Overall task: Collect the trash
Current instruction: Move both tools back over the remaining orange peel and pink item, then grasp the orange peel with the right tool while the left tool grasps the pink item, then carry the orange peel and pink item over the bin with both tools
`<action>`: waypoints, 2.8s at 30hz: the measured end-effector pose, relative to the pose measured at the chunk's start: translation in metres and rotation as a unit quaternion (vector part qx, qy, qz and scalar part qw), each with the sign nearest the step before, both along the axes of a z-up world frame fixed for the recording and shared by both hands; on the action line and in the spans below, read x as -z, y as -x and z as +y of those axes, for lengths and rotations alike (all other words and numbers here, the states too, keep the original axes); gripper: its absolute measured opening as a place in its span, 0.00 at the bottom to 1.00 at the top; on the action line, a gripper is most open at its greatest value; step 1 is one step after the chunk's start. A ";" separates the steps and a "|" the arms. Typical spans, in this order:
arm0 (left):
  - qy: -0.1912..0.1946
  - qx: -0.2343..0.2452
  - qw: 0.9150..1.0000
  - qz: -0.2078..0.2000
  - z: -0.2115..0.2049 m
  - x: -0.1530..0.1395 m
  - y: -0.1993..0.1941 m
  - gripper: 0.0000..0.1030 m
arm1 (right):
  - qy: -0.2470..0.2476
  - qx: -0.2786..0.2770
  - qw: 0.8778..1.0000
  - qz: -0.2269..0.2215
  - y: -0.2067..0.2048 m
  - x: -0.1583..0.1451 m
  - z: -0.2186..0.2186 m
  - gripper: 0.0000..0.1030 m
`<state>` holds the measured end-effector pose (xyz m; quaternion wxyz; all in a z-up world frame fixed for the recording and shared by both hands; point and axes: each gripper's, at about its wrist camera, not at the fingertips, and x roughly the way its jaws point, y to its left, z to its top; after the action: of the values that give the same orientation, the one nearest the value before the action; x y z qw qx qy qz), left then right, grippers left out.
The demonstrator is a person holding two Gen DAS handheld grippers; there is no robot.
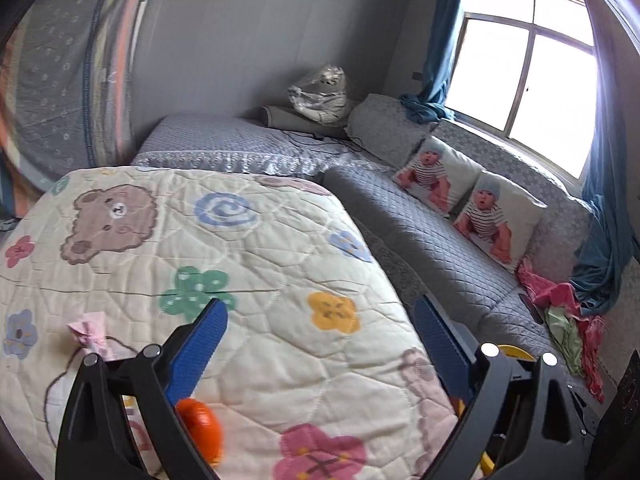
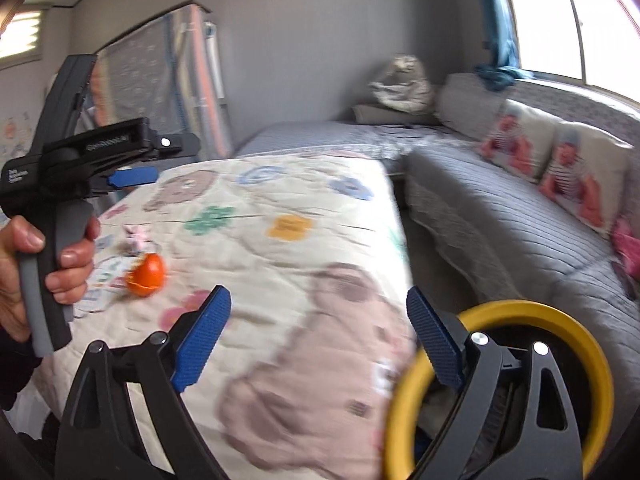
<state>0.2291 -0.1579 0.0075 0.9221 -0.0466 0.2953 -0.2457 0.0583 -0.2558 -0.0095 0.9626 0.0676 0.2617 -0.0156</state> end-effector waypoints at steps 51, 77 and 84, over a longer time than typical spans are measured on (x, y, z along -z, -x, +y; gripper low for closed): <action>-0.057 -0.144 0.981 0.118 0.143 0.106 -0.095 0.32 | -0.022 -0.150 0.975 0.160 -0.160 0.060 0.189 0.44; -0.030 -0.134 0.989 0.048 0.149 0.057 -0.056 0.25 | -0.046 -0.125 0.985 0.108 -0.131 0.021 0.153 0.33; -0.023 -0.096 0.995 0.027 0.120 0.035 -0.034 0.25 | -0.054 -0.095 0.991 0.083 -0.112 0.004 0.118 0.33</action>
<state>0.2627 -0.0376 -0.0270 0.9339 -0.0600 0.3199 -0.1483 0.1703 -0.1377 -0.0139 0.9297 0.0928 0.3463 0.0841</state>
